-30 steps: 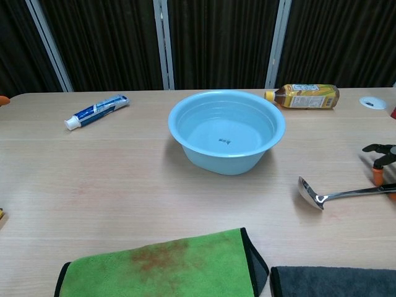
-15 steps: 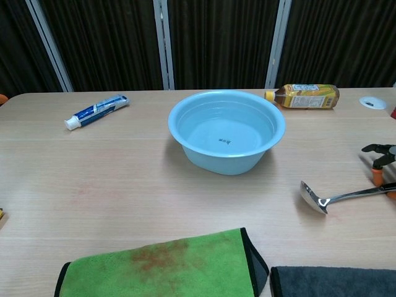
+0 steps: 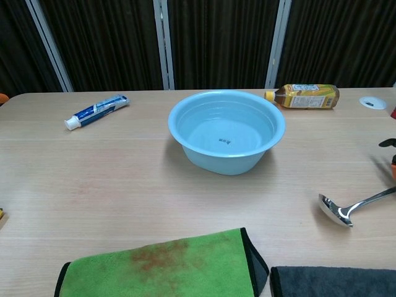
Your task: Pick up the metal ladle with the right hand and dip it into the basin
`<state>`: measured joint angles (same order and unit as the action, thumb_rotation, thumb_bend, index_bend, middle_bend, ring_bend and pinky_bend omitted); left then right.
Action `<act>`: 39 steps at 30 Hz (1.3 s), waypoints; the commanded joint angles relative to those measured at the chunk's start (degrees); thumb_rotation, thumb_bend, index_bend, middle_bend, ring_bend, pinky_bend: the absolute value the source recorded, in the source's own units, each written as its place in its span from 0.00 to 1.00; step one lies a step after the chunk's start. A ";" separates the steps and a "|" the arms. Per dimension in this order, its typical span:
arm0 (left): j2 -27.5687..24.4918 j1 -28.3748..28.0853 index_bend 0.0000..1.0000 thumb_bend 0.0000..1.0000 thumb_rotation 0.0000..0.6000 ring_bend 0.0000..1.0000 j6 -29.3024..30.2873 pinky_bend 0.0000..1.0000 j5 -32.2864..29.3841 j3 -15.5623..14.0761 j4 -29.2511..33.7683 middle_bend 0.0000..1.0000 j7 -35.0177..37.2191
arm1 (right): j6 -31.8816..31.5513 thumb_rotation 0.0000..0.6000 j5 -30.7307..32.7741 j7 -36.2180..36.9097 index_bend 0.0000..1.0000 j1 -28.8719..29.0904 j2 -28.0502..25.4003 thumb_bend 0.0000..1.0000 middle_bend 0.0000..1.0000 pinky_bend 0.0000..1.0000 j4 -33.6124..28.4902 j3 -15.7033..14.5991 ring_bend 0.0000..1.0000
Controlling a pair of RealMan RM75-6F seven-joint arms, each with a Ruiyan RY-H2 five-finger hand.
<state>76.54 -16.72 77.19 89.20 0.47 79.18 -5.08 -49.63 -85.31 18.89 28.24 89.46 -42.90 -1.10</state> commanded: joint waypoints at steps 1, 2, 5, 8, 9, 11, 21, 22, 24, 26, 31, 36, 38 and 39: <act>-0.21 0.07 0.03 0.56 1.00 0.00 0.26 0.00 0.36 -0.16 0.23 0.00 0.32 | -1.42 1.00 1.43 -3.11 0.60 -0.99 -3.43 0.48 0.00 0.00 -4.64 0.96 0.00; -0.31 0.10 0.03 0.56 1.00 0.00 0.37 0.00 0.51 -0.22 0.33 0.00 0.45 | -1.66 1.00 1.71 -3.77 0.60 -1.15 -4.19 0.48 0.00 0.00 -5.82 1.15 0.00; -0.52 0.16 0.03 0.56 1.00 0.00 0.62 0.00 0.84 -0.35 0.54 0.00 0.74 | -2.01 1.00 2.59 -5.71 0.61 -1.60 -6.14 0.48 0.00 0.00 -8.97 1.56 0.00; -0.78 0.21 0.03 0.56 1.00 0.00 0.76 0.00 1.17 -0.52 0.82 0.00 1.25 | -2.69 1.00 3.50 -7.62 0.61 -2.21 -8.74 0.49 0.00 0.00 -12.73 1.98 0.00; -0.88 0.21 0.03 0.56 1.00 0.00 0.72 0.00 1.21 -0.56 0.94 0.00 1.49 | -3.01 1.00 3.72 -8.12 0.62 -2.43 -9.51 0.49 0.00 0.00 -13.75 2.08 0.00; -1.10 0.22 0.03 0.56 1.00 0.00 0.77 0.00 1.31 -0.59 1.13 0.00 1.82 | -3.56 1.00 4.23 -9.13 0.62 -2.90 -11.27 0.50 0.00 0.00 -16.14 2.27 0.00; -1.60 0.42 0.03 0.56 1.00 0.00 1.44 0.00 2.16 -0.88 1.61 0.00 2.53 | -6.14 1.00 5.77 -12.17 0.62 -5.20 -18.07 0.50 0.00 0.00 -25.23 2.50 0.00; -1.62 0.40 0.03 0.56 1.00 0.00 1.37 0.00 2.21 -0.93 1.63 0.00 2.60 | -6.74 1.00 5.78 -12.38 0.62 -5.52 -18.99 0.50 0.00 0.00 -26.34 2.52 0.00; -1.68 0.37 0.03 0.56 1.00 0.00 1.31 0.00 2.34 -1.02 1.68 0.00 2.70 | -7.63 1.00 5.87 -13.10 0.62 -6.03 -20.57 0.50 0.00 0.00 -28.43 2.58 0.00; -1.72 0.38 0.03 0.57 1.00 0.00 1.37 0.00 2.51 -1.09 1.75 0.00 2.79 | -8.65 1.00 5.92 -13.72 0.62 -6.52 -21.81 0.50 0.00 0.00 -30.11 2.71 0.00; -1.89 0.42 0.03 0.56 1.00 0.00 1.54 0.00 2.94 -1.28 1.89 0.00 3.11 | -10.51 1.00 6.23 -15.54 0.62 -7.63 -24.96 0.51 0.00 0.00 -34.33 2.87 0.00; -2.02 0.56 0.03 0.57 1.00 0.00 1.98 0.00 3.03 -1.17 1.91 0.00 3.17 | -10.78 1.00 6.68 -16.92 0.62 -8.13 -27.41 0.51 0.00 0.00 -37.65 2.83 0.00; -2.14 0.59 0.03 0.57 1.00 0.00 2.01 0.00 3.10 -1.22 2.05 0.00 3.51 | -10.81 1.00 6.90 -17.35 0.62 -8.29 -28.54 0.51 0.00 0.00 -39.25 2.84 0.00; -2.20 0.61 0.03 0.57 1.00 0.00 2.03 0.00 3.15 -1.26 2.08 0.00 3.64 | -10.83 1.00 7.00 -17.47 0.62 -8.38 -29.10 0.51 0.00 0.00 -39.99 2.86 0.00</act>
<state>74.38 -16.13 79.21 92.32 -0.76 81.23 -1.49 -60.38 -78.57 1.84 20.09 61.24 -81.83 1.74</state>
